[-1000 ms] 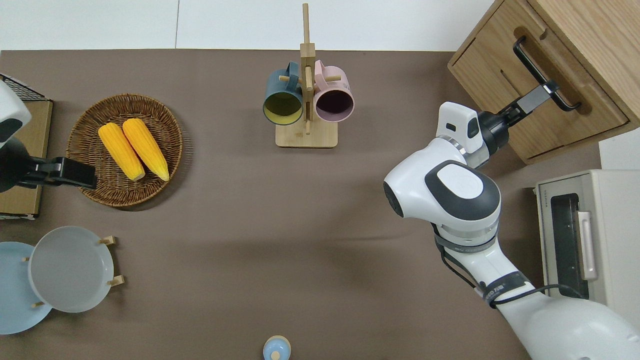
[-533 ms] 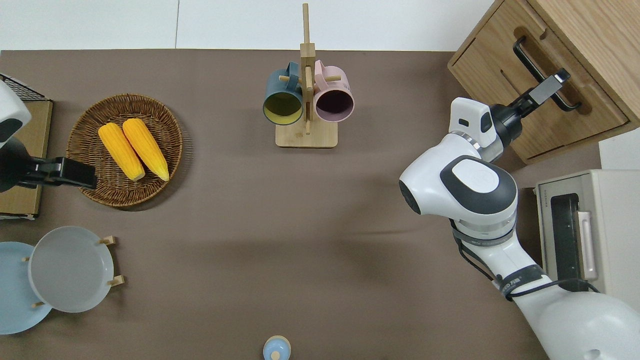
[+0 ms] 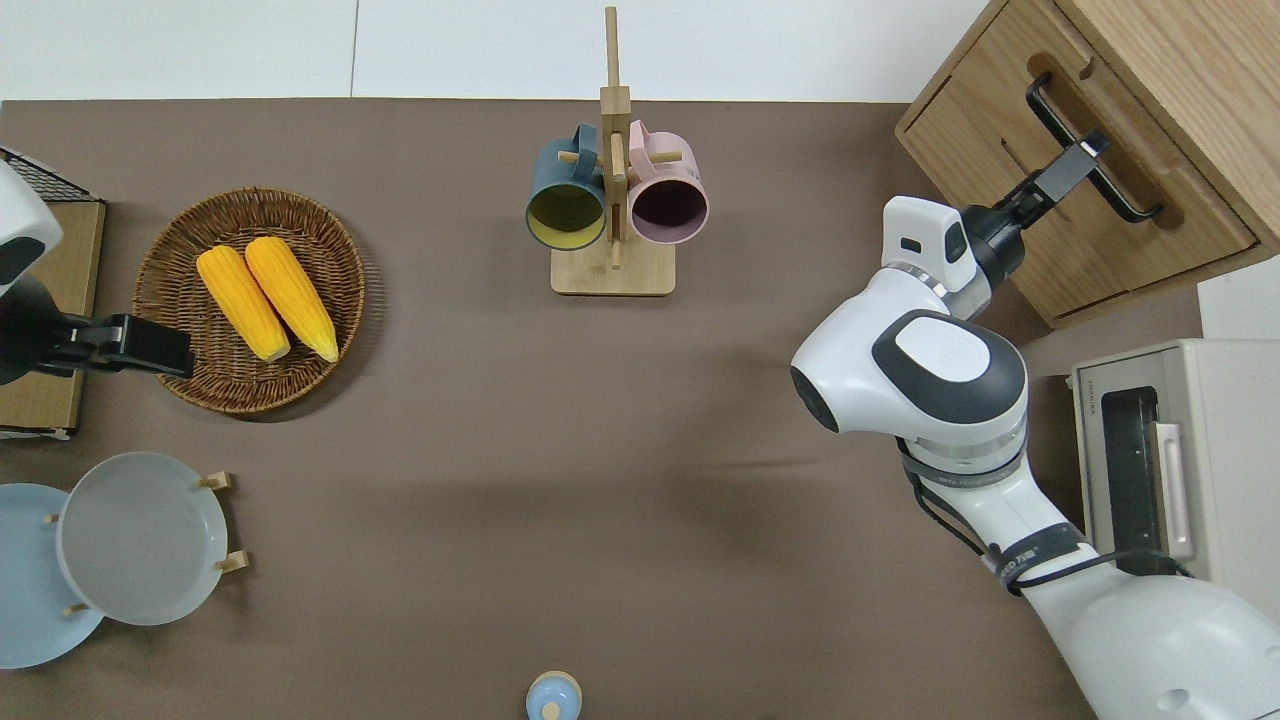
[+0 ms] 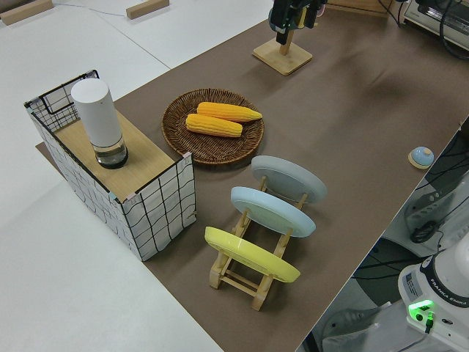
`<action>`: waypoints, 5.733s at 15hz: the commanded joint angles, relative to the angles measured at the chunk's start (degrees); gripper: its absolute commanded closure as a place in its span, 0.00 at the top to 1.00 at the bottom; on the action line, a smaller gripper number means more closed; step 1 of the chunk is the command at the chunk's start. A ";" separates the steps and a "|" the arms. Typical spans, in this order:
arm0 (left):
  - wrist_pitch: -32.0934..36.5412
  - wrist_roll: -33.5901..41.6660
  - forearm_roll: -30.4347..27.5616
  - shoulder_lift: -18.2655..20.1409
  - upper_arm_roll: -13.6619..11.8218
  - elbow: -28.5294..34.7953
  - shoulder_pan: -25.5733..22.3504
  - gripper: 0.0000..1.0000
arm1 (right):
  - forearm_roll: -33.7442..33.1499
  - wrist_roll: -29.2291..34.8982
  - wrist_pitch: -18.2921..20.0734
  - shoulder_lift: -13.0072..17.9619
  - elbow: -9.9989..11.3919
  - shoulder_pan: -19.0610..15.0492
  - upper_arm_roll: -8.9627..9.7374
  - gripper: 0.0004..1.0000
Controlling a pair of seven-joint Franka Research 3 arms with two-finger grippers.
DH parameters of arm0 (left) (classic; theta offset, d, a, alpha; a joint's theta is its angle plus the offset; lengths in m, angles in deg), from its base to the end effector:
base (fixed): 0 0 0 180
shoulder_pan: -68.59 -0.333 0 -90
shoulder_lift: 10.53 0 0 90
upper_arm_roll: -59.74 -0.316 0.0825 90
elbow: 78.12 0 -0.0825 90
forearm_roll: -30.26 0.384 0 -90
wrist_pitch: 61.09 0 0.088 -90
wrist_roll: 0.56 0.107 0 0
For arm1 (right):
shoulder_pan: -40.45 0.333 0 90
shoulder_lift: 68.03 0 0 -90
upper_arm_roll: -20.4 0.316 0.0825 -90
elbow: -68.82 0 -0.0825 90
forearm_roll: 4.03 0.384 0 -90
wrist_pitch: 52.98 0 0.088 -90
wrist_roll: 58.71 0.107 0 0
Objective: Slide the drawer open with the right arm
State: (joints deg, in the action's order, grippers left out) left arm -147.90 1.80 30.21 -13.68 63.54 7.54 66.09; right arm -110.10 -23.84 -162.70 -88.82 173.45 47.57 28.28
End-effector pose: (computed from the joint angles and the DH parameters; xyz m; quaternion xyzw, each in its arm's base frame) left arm 0.5660 -0.0118 0.6245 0.9993 -0.0319 -0.0174 0.0024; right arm 0.6550 0.0959 0.3896 0.6688 0.2563 0.2243 0.6609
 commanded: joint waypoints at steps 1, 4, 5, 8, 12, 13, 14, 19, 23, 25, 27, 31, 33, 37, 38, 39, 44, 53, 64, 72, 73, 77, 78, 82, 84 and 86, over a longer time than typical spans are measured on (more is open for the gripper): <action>1.03 -0.60 1.02 0.25 -0.02 -0.58 0.39 0.99 | -3.35 1.25 -1.37 -1.09 -1.26 -1.23 0.30 0.89; 1.03 -0.60 1.02 0.25 -0.02 -0.49 0.39 0.99 | -4.23 1.25 -2.07 -1.09 -1.35 -1.41 -0.49 0.75; 1.03 -0.60 1.02 0.25 -0.02 -0.58 0.39 0.99 | -4.32 1.25 -2.08 -1.09 -1.44 -1.50 -0.58 0.61; 1.03 -0.60 1.02 0.16 -0.02 -0.58 0.39 0.99 | -4.23 1.16 -1.90 -1.36 -1.70 -1.50 -0.58 0.07; 1.03 -0.60 1.02 0.25 -0.02 -0.58 0.39 0.99 | -4.23 0.46 -1.81 -1.36 -1.79 -1.41 -0.58 0.00; 1.03 -0.60 1.02 0.25 -0.02 -0.49 0.39 0.99 | -4.23 0.46 -1.73 -1.36 -1.79 -1.32 -0.58 0.00; 1.03 -0.60 1.02 0.25 -0.02 -0.49 0.39 0.99 | -4.14 0.55 -1.38 -1.36 -1.79 -1.06 -0.58 0.00; 1.03 -0.60 1.02 0.25 -0.02 -0.58 0.39 0.99 | -1.78 0.55 0.46 -1.10 -1.70 0.96 0.03 0.00; 1.03 -0.60 1.02 0.25 -0.02 -0.49 0.39 0.99 | 1.65 0.20 4.77 -1.10 -1.70 4.47 0.12 0.00; 1.03 -0.60 1.02 0.25 -0.02 -0.58 0.39 0.99 | 3.50 -0.50 7.14 -1.09 -1.70 5.97 0.30 0.00; 1.03 -0.60 1.02 0.25 -0.02 -0.58 0.39 0.99 | 5.43 -0.94 8.81 -1.09 -1.70 7.72 0.47 0.00; 1.03 -0.60 1.02 0.25 -0.02 -0.49 0.30 0.99 | 8.25 -1.39 13.38 -1.01 -1.70 10.53 2.05 0.00; 1.03 -0.60 1.02 0.25 -0.02 -0.58 0.39 0.99 | 10.17 -1.56 16.36 -1.09 -1.70 12.29 2.66 0.00; 1.03 -0.60 1.02 0.16 -0.02 -0.58 0.39 0.99 | 12.29 -1.56 19.10 -1.09 -1.70 15.02 2.85 0.00; 1.03 -0.60 1.02 0.25 -0.02 -0.49 0.39 0.99 | 12.47 -1.56 19.89 -1.09 -1.70 15.72 2.85 0.00; 1.03 -0.60 1.02 0.25 -0.02 -0.58 0.39 0.99 | 12.73 -1.56 20.77 -1.18 -1.70 16.60 2.85 0.00; 1.03 -0.60 1.02 0.25 -0.02 -0.58 0.39 0.99 | 15.19 -1.56 23.05 -1.18 -1.70 19.51 2.85 0.00; 1.03 -0.60 1.02 0.25 -0.02 -0.58 0.39 0.99 | 19.68 -2.00 28.33 -3.90 -7.06 24.69 2.85 0.00; 1.03 -0.60 1.02 0.25 -0.02 -0.58 0.39 0.99 | 19.15 -0.42 27.98 -4.43 -7.06 24.61 2.58 0.99; 1.03 -0.60 1.02 0.25 -0.02 -0.58 0.39 0.99 | 19.67 1.16 27.81 -4.43 -7.41 24.69 2.76 0.99; 1.03 -0.60 1.02 0.25 -0.02 -0.49 0.39 0.99 | 20.02 1.16 27.72 -4.43 -8.81 24.69 2.85 0.99; 1.03 -0.60 1.02 0.25 -0.02 -0.49 0.39 0.99 | 28.54 0.99 27.46 -4.35 -14.26 26.10 3.02 0.99; 1.03 -0.60 1.02 0.25 -0.02 -0.58 0.39 0.99 | 30.73 0.81 27.45 -4.26 -15.92 26.10 3.72 0.99; 1.03 -0.60 1.02 0.16 -0.02 -0.49 0.39 0.99 | 42.14 0.55 27.45 -3.38 -22.60 26.01 4.08 0.99; 1.03 -0.60 1.02 0.25 -0.02 -0.58 0.39 0.99 | 48.12 0.55 27.45 -2.42 -25.42 25.75 4.08 0.99; 1.03 -0.60 1.02 0.25 -0.02 -0.49 0.39 0.99 | 54.71 0.46 27.37 -0.14 -27.18 24.61 3.99 0.99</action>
State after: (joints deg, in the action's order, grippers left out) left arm -147.90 1.80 30.21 -13.68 63.54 7.54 66.09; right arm -64.14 -23.05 -135.00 -91.34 149.75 73.85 32.09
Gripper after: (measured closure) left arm 0.004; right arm 0.009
